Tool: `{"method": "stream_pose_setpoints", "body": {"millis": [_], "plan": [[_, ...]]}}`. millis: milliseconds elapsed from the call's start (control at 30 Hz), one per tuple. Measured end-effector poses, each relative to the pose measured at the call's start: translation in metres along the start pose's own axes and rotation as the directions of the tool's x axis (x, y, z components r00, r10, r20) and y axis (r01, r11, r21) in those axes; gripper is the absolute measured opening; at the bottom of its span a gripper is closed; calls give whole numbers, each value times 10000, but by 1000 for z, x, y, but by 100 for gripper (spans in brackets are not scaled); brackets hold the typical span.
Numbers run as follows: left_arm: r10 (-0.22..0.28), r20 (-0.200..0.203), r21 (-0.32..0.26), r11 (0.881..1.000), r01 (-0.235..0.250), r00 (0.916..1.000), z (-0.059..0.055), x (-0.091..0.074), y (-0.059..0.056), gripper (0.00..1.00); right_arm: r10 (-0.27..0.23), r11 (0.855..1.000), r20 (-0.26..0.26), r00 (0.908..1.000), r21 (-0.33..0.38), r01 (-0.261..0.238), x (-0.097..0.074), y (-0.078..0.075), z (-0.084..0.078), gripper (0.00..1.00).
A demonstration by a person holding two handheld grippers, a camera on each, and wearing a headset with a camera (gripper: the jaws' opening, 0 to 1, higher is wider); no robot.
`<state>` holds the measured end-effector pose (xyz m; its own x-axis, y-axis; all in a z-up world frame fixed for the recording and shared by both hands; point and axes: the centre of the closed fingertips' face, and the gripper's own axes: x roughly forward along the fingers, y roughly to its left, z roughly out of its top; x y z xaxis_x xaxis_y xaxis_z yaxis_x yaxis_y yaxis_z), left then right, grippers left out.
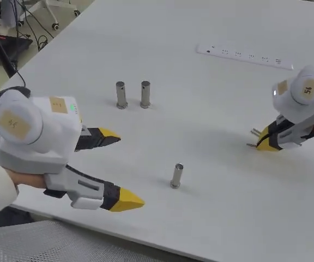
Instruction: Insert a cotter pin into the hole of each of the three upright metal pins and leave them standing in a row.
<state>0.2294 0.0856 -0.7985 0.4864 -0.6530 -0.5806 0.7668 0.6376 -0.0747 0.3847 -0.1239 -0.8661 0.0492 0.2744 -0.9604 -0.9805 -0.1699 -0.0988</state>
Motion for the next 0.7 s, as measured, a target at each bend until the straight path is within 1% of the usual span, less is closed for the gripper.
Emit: {"method": "stream_pose_setpoints", "body": {"millis": [67,100,200,267,300,433,500,567,600,633,700], "plan": [[8,39,-75,10000,-8,10000,0,0,0,77,54,9960,-268,9996,895,-29,0,0,0,4],[13,59,-106,9999,-12,10000,0,0,-1,77,40,9934,-374,9993,1143,3,1,-1,0,4],[29,87,-148,9999,-27,10000,1,1,-1,76,38,9943,-520,9986,1062,18,1,-1,1,4],[22,107,-186,9998,-20,9999,1,1,-1,76,50,9923,-608,9981,1240,26,1,-2,1,4],[28,111,-196,9998,-26,9999,1,1,0,75,54,9896,-646,9979,1439,39,1,-2,0,4],[99,109,-233,9997,-97,9999,2,3,2,74,106,9862,-664,9977,1654,6,0,-3,0,3],[97,132,-263,9996,-94,9999,2,3,3,72,-61,9857,-723,9974,1676,182,0,-2,0,3],[22,141,-346,9994,-17,9999,2,3,2,67,-200,9863,-714,9972,1620,314,0,-2,0,2],[110,176,-357,9993,-104,9998,3,4,5,66,-266,9858,-710,9971,1633,379,0,-3,0,2],[177,214,-374,9992,-169,9996,3,4,6,65,-290,9851,-716,9970,1668,406,0,-3,0,2],[220,353,-603,9980,-199,9991,6,4,9,66,-283,9848,-739,9969,1689,405,0,-4,0,2]]}}
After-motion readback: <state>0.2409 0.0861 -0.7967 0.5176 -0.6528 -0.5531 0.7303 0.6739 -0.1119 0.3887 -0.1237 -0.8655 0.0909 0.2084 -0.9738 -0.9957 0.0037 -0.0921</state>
